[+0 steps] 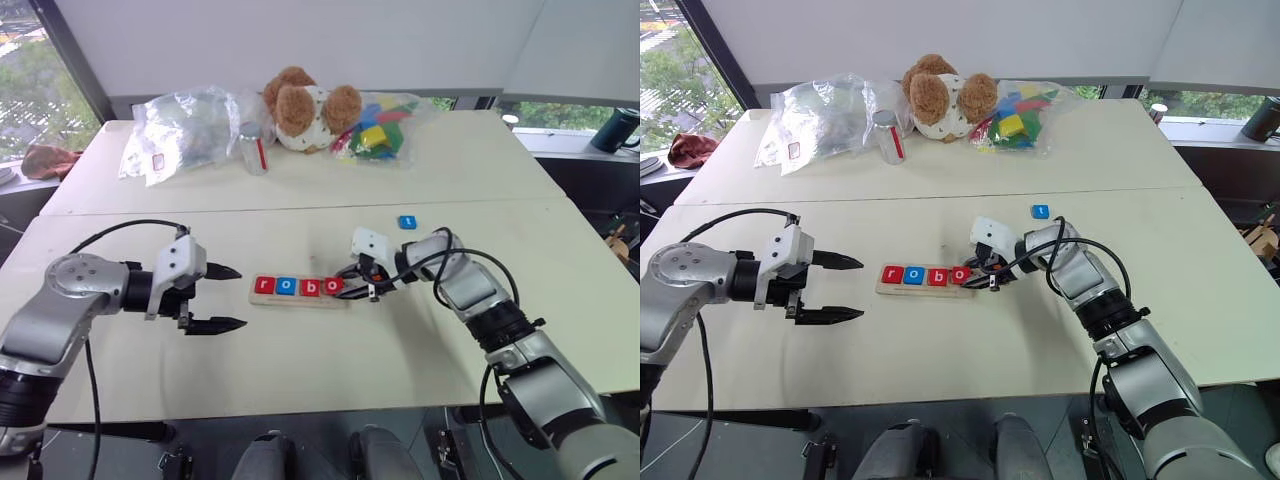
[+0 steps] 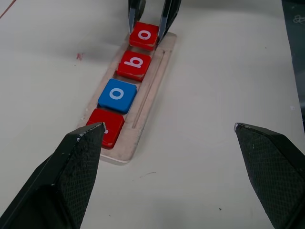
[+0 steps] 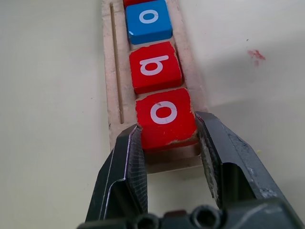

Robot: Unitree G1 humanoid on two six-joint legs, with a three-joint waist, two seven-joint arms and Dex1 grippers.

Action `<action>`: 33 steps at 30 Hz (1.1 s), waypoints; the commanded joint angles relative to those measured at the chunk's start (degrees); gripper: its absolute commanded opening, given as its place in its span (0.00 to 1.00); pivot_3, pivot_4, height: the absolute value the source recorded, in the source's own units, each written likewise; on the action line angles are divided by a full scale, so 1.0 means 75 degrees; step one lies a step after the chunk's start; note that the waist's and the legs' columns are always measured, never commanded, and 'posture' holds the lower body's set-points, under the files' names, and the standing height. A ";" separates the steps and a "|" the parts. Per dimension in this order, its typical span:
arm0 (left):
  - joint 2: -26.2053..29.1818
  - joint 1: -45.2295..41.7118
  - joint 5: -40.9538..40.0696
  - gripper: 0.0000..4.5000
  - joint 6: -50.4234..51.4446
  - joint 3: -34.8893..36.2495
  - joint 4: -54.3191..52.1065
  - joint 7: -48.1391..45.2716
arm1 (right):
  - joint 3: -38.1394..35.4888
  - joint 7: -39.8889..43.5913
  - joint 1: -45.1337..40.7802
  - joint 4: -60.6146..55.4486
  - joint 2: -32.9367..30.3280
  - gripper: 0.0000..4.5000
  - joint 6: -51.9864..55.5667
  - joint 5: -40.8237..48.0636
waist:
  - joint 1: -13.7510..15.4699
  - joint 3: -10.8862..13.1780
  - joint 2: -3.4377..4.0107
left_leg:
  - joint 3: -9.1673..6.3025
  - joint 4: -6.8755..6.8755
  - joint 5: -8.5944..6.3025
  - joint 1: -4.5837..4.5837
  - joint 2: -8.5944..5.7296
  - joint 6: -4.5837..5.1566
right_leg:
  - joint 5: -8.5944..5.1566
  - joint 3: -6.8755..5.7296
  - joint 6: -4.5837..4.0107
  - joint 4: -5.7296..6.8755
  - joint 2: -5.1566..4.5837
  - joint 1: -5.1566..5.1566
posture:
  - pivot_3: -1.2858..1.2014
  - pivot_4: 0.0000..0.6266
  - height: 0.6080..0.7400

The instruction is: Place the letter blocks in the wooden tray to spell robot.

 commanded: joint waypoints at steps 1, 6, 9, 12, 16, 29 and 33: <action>-0.0029 -0.0049 -0.0128 1.00 -0.0048 0.0233 -0.0156 0.0077 | 0.0035 -0.0064 -0.0171 0.0095 0.0154 0.25 -0.0205 -0.0056 | -0.0004 0.0000 0.0000 | 0.0000 0.0000 0.0000 0.0000 0.0000 0.0000 | 0.0000 0.0000 0.0000 0.0000 0.0000 0.0000 | 0.52 0.24 1.00; -0.0094 -0.0065 -0.0111 1.00 -0.0063 0.0255 -0.0108 0.0179 | 0.0062 -0.0107 -0.0274 0.0247 0.0352 0.25 -0.0266 -0.0099 | -0.0004 0.0000 0.0000 | 0.0000 0.0000 0.0001 0.0000 0.0000 -0.0001 | 0.0000 -0.0001 0.0000 0.0000 0.0000 0.0000 | 0.52 0.24 1.00; -0.0137 -0.0080 -0.0085 1.00 -0.0103 0.0250 -0.0067 0.0253 | 0.0070 -0.0115 -0.0338 0.0335 0.0441 0.25 -0.0286 -0.0117 | -0.0006 0.0000 0.0000 | 0.0000 0.0000 0.0002 0.0000 0.0000 -0.0004 | 0.0000 -0.0001 0.0000 0.0000 0.0001 0.0000 | 0.52 0.24 1.00; -0.0179 -0.0072 -0.0049 1.00 -0.0171 0.0263 -0.0018 0.0328 | 0.0087 -0.0089 -0.0349 0.0309 0.0513 0.25 -0.0263 -0.0117 | -0.0005 0.0000 0.0000 | 0.0000 0.0000 0.0004 0.0000 0.0000 -0.0007 | 0.0000 -0.0001 0.0000 0.0000 0.0001 0.0000 | 0.52 0.24 1.00; -0.0226 -0.0080 -0.0006 1.00 -0.0264 0.0256 0.0048 0.0411 | 0.0108 -0.0098 -0.0340 0.0286 0.0569 0.25 -0.0250 -0.0130 | -0.0004 0.0000 0.0000 | 0.0000 0.0000 0.0004 0.0000 0.0000 -0.0008 | 0.0000 -0.0001 0.0000 0.0000 0.0001 0.0000 | 0.52 0.24 1.00; -0.0401 -0.0330 0.0210 1.00 -0.0652 0.0148 0.0636 0.0588 | -0.0061 -0.0145 -0.0328 0.0093 0.0593 0.90 -0.0058 0.0005 | -0.0006 0.0000 0.0000 | 0.0000 0.0000 0.0006 0.0000 0.0000 -0.0010 | 0.0000 -0.0001 0.0000 0.0000 0.0001 0.0000 | 0.52 0.24 1.00; -0.0494 -0.0458 0.0292 1.00 -0.0727 0.0104 0.0884 0.0593 | -0.0403 -0.0115 -0.0387 -0.0376 0.0604 0.98 0.0499 0.0451 | -0.0004 0.0000 0.0000 | 0.0000 -0.0001 0.0006 0.0000 0.0000 -0.0011 | 0.0000 -0.0002 0.0000 0.0001 0.0001 -0.0002 | 0.52 0.24 1.00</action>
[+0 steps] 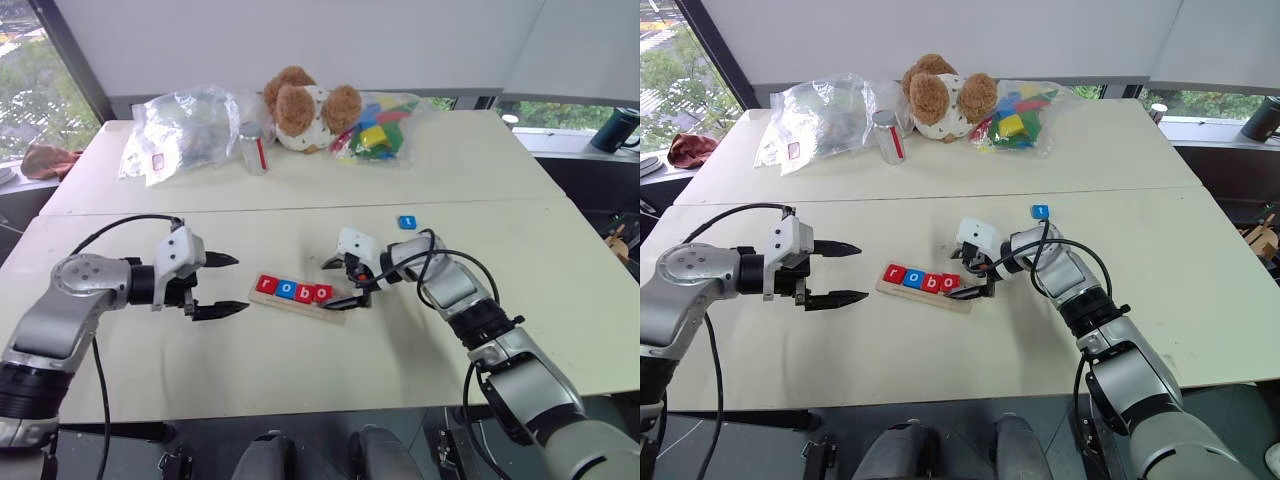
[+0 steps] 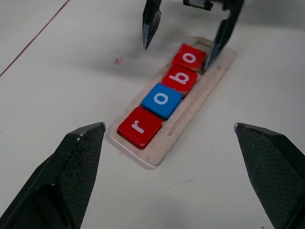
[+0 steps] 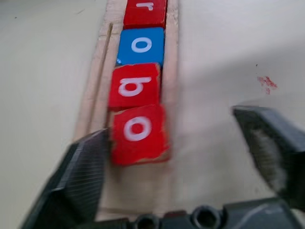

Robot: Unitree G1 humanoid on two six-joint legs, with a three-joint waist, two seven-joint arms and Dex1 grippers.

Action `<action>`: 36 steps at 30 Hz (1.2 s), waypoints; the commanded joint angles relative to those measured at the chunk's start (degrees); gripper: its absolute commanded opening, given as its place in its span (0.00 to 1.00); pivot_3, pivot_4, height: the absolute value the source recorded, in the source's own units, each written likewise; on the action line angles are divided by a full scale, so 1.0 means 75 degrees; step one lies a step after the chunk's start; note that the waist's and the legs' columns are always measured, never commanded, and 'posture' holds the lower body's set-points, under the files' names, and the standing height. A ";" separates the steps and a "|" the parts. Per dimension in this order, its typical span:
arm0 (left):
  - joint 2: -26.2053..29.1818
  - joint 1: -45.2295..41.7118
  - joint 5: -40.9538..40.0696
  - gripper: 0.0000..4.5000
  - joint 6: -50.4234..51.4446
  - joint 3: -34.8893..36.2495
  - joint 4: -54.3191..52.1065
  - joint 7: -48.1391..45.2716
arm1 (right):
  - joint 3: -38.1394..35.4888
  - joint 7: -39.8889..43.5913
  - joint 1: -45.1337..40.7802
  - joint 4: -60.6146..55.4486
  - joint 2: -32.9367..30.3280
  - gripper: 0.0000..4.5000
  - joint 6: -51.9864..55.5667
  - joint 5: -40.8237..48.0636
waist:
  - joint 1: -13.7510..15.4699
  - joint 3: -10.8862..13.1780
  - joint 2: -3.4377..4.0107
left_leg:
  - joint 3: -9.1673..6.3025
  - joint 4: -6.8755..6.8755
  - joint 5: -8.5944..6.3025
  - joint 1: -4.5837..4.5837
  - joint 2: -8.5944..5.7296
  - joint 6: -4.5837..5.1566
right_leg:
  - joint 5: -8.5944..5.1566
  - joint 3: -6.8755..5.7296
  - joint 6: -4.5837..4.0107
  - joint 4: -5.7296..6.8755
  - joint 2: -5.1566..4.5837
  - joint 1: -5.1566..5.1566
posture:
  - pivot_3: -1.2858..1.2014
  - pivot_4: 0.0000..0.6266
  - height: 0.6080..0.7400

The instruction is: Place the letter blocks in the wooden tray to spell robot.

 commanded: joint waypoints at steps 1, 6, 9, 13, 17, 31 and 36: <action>-0.0033 -0.0204 0.0108 1.00 -0.0214 0.0087 0.0082 0.0029 | -0.0449 -0.0027 -0.0209 -0.0694 0.0056 0.98 0.0412 0.0470 | -0.0001 0.0000 0.0000 | 0.0000 0.0000 0.0000 0.0000 0.0000 0.0000 | 0.0000 0.0000 0.0000 0.0000 0.0000 0.0000 | 0.52 0.24 1.00; -0.0180 -0.0326 0.0196 1.00 -0.0265 0.0010 0.0183 0.0023 | -0.0823 -0.0360 -0.0290 -0.0830 0.0036 0.98 0.0685 0.0730 | 0.0003 0.0000 0.0000 | 0.0000 0.0000 -0.0001 0.0000 0.0000 0.0002 | 0.0000 0.0000 0.0000 0.0000 0.0000 0.0001 | 0.52 0.24 1.00; -0.0207 -0.0342 0.0194 1.00 -0.0272 0.0002 0.0173 -0.0039 | -0.0944 -0.0326 0.0017 -0.1338 -0.0189 0.98 0.1010 0.0925 | 0.0020 0.0000 -0.0001 | 0.0000 -0.0001 0.0000 -0.0001 0.0000 0.0000 | 0.0000 0.0000 0.0000 -0.0001 -0.0001 0.0000 | 0.52 0.24 1.00; -0.0177 -0.0369 0.0161 1.00 -0.0215 -0.0070 0.0101 -0.0221 | -0.0997 -0.0472 0.0597 -0.1914 -0.0378 0.98 0.1364 0.1070 | 0.0024 0.0000 -0.0001 | -0.0001 -0.0002 -0.0002 -0.0001 0.0000 0.0003 | 0.0000 -0.0001 0.0000 -0.0001 -0.0001 0.0000 | 0.52 0.24 1.00; -0.0203 -0.0491 0.0176 1.00 -0.0180 -0.0121 0.0145 -0.0287 | -0.0886 -0.0619 0.1017 -0.2335 -0.0392 0.98 0.1567 0.1136 | 0.0023 0.0000 -0.0001 | 0.0000 0.0000 -0.0007 -0.0001 0.0000 0.0013 | 0.0000 0.0000 0.0000 -0.0001 -0.0002 0.0001 | 0.52 0.24 1.00; -0.0159 -0.0614 0.0221 1.00 -0.0171 -0.0188 0.0299 -0.0376 | -0.0494 -0.0874 0.1644 -0.2997 -0.0242 0.98 0.1807 0.1289 | 0.0020 0.0000 -0.0001 | 0.0000 0.0000 -0.0007 0.0000 0.0000 0.0013 | 0.0000 -0.0001 0.0000 0.0002 0.0000 0.0001 | 0.52 0.24 1.00; -0.0160 -0.0604 0.0254 1.00 -0.0181 -0.0184 0.0352 -0.0378 | -0.0392 -0.0913 0.1787 -0.3377 -0.0273 0.98 0.2138 0.1443 | 0.0022 -0.0001 -0.0001 | 0.0000 0.0000 -0.0007 0.0000 0.0000 0.0013 | 0.0000 -0.0001 0.0000 0.0001 0.0000 0.0001 | 0.52 0.24 1.00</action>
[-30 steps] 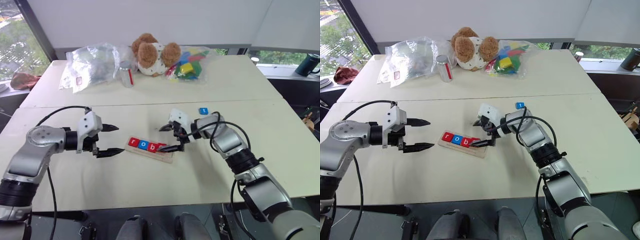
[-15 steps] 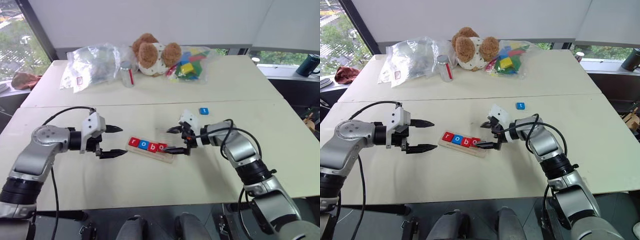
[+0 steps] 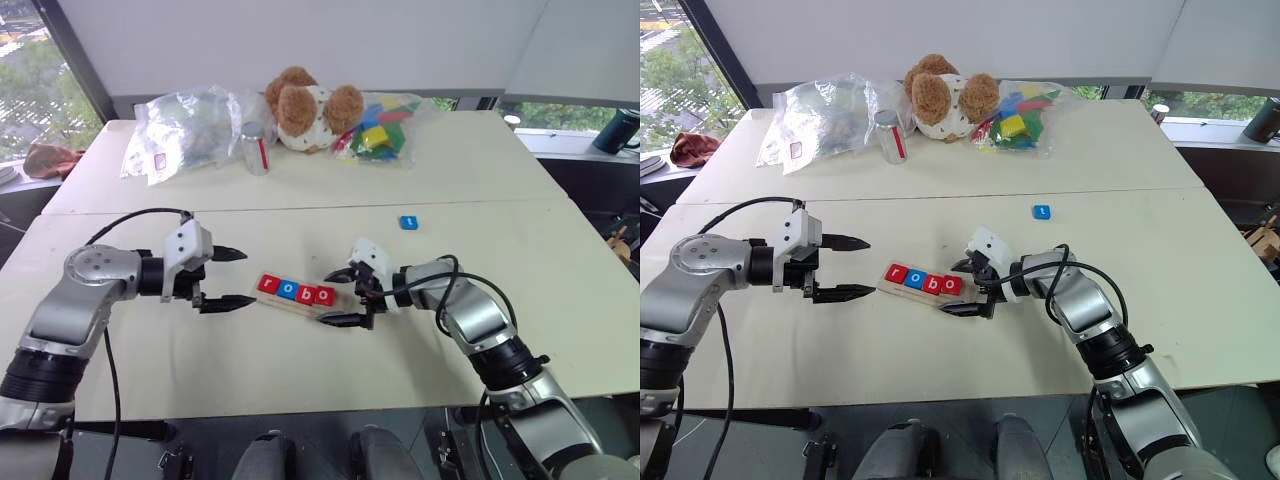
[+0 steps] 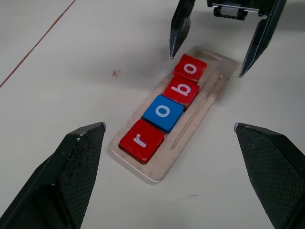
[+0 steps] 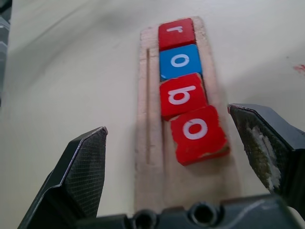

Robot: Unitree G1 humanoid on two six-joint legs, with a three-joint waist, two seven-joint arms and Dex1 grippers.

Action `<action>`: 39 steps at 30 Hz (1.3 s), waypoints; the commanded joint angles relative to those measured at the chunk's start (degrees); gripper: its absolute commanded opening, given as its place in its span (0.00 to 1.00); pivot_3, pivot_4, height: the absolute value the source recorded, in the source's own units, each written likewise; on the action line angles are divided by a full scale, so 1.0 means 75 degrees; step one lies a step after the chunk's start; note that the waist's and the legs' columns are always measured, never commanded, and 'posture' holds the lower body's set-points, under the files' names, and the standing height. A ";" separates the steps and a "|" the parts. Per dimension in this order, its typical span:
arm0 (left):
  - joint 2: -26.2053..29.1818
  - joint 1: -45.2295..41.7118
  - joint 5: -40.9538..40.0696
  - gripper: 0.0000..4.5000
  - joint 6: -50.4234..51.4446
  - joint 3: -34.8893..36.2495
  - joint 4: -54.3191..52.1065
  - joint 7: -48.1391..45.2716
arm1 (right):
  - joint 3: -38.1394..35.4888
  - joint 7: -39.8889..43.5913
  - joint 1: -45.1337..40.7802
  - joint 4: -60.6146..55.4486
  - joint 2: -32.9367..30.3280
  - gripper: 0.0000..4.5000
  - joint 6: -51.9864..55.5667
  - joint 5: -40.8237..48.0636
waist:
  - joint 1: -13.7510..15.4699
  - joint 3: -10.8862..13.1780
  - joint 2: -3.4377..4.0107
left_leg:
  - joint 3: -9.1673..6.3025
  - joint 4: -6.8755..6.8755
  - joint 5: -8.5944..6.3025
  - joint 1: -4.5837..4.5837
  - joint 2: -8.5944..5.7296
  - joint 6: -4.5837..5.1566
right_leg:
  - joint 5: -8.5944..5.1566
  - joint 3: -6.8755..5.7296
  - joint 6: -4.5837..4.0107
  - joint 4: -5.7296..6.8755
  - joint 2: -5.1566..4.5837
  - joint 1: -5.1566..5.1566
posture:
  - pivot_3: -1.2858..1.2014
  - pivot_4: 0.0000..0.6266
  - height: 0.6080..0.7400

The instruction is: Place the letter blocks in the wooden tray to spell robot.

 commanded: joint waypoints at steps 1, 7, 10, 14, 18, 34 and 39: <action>0.0080 -0.0068 0.0048 1.00 -0.0045 0.0086 -0.0041 -0.0015 | 0.0075 -0.0052 0.0066 -0.0478 0.0029 0.98 0.0147 0.0209 | 0.0000 0.0000 0.0000 | 0.0000 0.0000 0.0000 0.0000 0.0000 0.0000 | 0.0000 0.0000 0.0000 0.0000 0.0000 0.0000 | 0.52 0.24 1.00; 0.0017 -0.0117 0.0068 1.00 -0.0026 0.0087 0.0000 0.0021 | -0.0125 -0.0409 -0.0122 -0.0245 0.0163 0.98 0.0064 0.0265 | 0.0001 0.0000 0.0000 | 0.0000 0.0001 0.0000 0.0000 0.0000 0.0000 | 0.0000 0.0000 0.0000 0.0000 0.0000 0.0000 | 0.52 0.24 1.00; 0.0005 -0.0112 0.0074 1.00 -0.0020 0.0088 0.0010 0.0021 | -0.0215 -0.0517 -0.0335 -0.0069 0.0202 0.98 0.0017 0.0310 | -0.0013 0.0000 0.0000 | 0.0000 0.0001 0.0000 0.0000 0.0000 0.0000 | 0.0000 0.0000 0.0000 0.0000 0.0000 0.0000 | 0.52 0.24 1.00; -0.0017 -0.0093 0.0076 1.00 -0.0002 0.0097 -0.0019 0.0038 | -0.0097 -0.0498 -0.0271 0.0122 0.0133 0.98 -0.0094 0.0254 | 0.0000 0.0000 -0.0001 | -0.0001 -0.0001 0.0000 0.0000 0.0000 0.0000 | 0.0000 -0.0002 0.0000 0.0000 0.0001 0.0000 | 0.52 0.24 1.00; -0.0022 -0.0086 0.0076 1.00 0.0011 0.0124 -0.0028 0.0069 | 0.0024 -0.0495 -0.0049 0.0281 0.0097 0.98 -0.0183 0.0183 | 0.0006 0.0000 -0.0001 | 0.0000 0.0000 0.0000 -0.0001 0.0000 0.0000 | 0.0000 -0.0001 0.0000 -0.0001 0.0000 0.0001 | 0.52 0.24 1.00; -0.0072 -0.0118 0.0094 1.00 -0.0023 0.0097 0.0044 0.0164 | 0.0049 -0.0671 0.0468 -0.0645 0.0022 0.98 0.0279 0.0394 | 0.0003 0.0000 -0.0001 | -0.0001 0.0000 0.0000 0.0000 0.0000 0.0000 | 0.0000 -0.0001 0.0000 0.0000 0.0001 0.0001 | 0.52 0.24 1.00; -0.0121 -0.0184 0.0119 1.00 -0.0047 0.0069 0.0142 0.0151 | -0.0058 -0.0811 0.0491 -0.0954 -0.0011 0.98 0.0449 0.0480 | 0.0001 0.0000 -0.0001 | -0.0001 0.0000 0.0000 0.0000 0.0000 0.0000 | 0.0000 -0.0001 0.0000 0.0000 0.0001 0.0001 | 0.52 0.24 1.00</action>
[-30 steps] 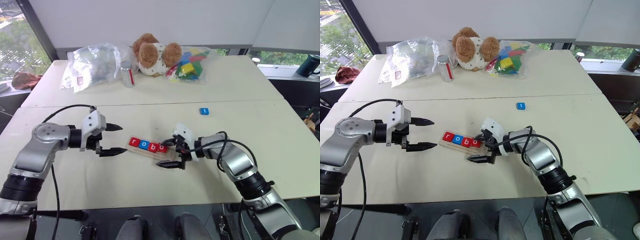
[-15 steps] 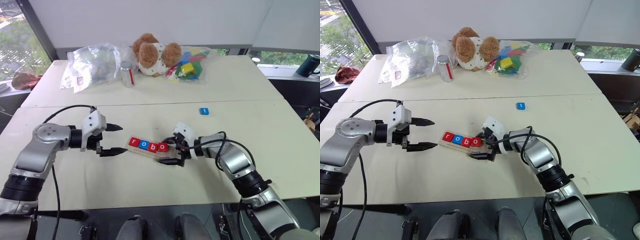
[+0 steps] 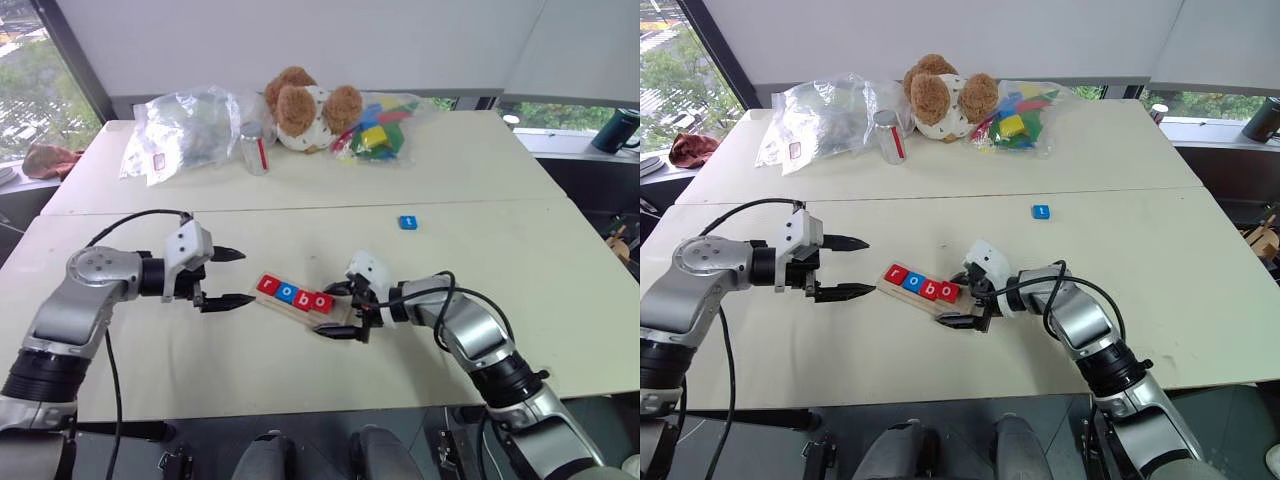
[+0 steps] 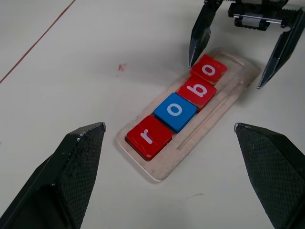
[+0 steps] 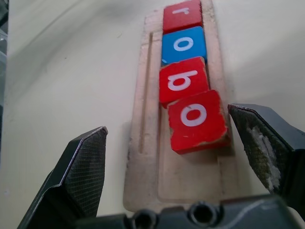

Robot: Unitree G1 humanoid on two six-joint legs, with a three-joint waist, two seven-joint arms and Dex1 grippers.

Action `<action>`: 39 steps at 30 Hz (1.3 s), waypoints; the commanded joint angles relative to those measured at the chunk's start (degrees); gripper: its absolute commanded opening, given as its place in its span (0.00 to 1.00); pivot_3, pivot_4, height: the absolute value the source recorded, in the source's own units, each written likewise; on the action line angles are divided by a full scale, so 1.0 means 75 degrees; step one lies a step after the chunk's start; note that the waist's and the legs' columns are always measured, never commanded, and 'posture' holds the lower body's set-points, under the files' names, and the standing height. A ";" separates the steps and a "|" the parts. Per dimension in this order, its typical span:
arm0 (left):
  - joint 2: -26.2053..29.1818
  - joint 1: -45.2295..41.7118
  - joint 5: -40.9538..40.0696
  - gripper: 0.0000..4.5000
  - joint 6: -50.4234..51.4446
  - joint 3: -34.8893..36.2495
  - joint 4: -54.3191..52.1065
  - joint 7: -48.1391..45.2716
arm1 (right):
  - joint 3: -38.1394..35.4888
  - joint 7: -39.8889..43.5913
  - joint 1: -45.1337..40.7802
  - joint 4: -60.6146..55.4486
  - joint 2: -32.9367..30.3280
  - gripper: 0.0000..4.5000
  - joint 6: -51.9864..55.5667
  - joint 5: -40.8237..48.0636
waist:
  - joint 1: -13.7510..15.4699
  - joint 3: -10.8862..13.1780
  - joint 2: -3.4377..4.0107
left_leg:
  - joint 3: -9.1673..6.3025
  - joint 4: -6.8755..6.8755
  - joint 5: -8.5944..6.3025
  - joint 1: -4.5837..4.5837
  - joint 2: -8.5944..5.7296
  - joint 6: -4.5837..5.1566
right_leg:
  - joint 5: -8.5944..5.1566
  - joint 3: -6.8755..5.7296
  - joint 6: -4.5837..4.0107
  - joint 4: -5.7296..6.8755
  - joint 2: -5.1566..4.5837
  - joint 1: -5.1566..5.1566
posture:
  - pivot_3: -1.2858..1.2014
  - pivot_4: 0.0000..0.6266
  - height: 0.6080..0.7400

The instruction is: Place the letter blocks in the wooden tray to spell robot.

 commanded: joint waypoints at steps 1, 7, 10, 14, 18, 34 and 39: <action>-0.0016 -0.0178 0.0012 1.00 -0.0075 0.0063 -0.0013 -0.0003 | -0.0180 -0.0066 -0.0001 -0.0566 -0.0076 0.98 0.0126 0.0224 | 0.0002 0.0000 0.0000 | 0.0000 0.0000 0.0000 0.0000 0.0000 0.0000 | 0.0000 0.0000 0.0000 0.0000 0.0000 0.0000 | 0.52 0.24 1.00; -0.0102 -0.0220 0.0048 1.00 -0.0091 0.0033 0.0035 -0.0002 | -0.0119 -0.0116 0.0141 -0.0828 -0.0170 0.98 0.0311 0.0368 | 0.0007 -0.0001 -0.0001 | 0.0000 0.0000 0.0000 0.0000 0.0000 0.0000 | 0.0000 0.0000 0.0000 0.0000 0.0000 0.0000 | 0.52 0.24 1.00; -0.0119 -0.0240 0.0064 1.00 -0.0107 0.0038 0.0075 -0.0011 | -0.0054 -0.0129 0.0224 -0.0895 -0.0197 0.98 0.0338 0.0397 | 0.0006 -0.0001 -0.0001 | 0.0000 0.0000 0.0000 0.0000 0.0000 0.0000 | 0.0000 0.0000 0.0000 0.0000 0.0000 0.0001 | 0.52 0.24 1.00; -0.0125 -0.0258 0.0078 1.00 -0.0132 0.0058 0.0139 -0.0012 | -0.0055 -0.0171 0.0235 -0.0956 -0.0185 0.98 0.0404 0.0457 | 0.0004 -0.0001 -0.0001 | 0.0000 0.0000 0.0000 0.0000 0.0000 0.0000 | 0.0000 0.0000 0.0000 0.0000 0.0000 0.0000 | 0.52 0.24 1.00; -0.0124 -0.0236 0.0091 1.00 -0.0149 0.0071 0.0171 -0.0007 | -0.0202 -0.0287 0.0146 -0.1040 -0.0093 0.98 0.0606 0.0604 | 0.0005 -0.0001 -0.0001 | 0.0000 0.0000 0.0000 0.0000 0.0000 0.0000 | 0.0000 0.0000 0.0000 0.0000 0.0000 0.0001 | 0.52 0.24 1.00; 0.0030 -0.0678 -0.0757 1.00 0.1171 0.0187 -0.1062 -0.0177 | -0.3449 -0.5783 -0.1701 0.2810 0.0828 0.98 -0.0343 -0.0565 | -0.0017 -0.0003 -0.0005 | 0.0001 -0.0005 0.0025 -0.0009 -0.0002 -0.0044 | 0.0000 0.0001 0.0001 -0.0001 -0.0003 -0.0004 | 0.52 0.24 1.00; 0.0387 -0.0992 -0.0841 1.00 0.1458 0.0306 -0.0982 -0.0277 | -0.3720 -0.6472 -0.2473 0.4901 0.1124 0.98 -0.1348 -0.0638 | -0.0209 -0.0002 -0.0003 | 0.0009 -0.0010 0.0032 -0.0001 -0.0002 -0.0054 | 0.0000 0.0005 0.0001 0.0008 0.0001 -0.0007 | 0.52 0.24 1.00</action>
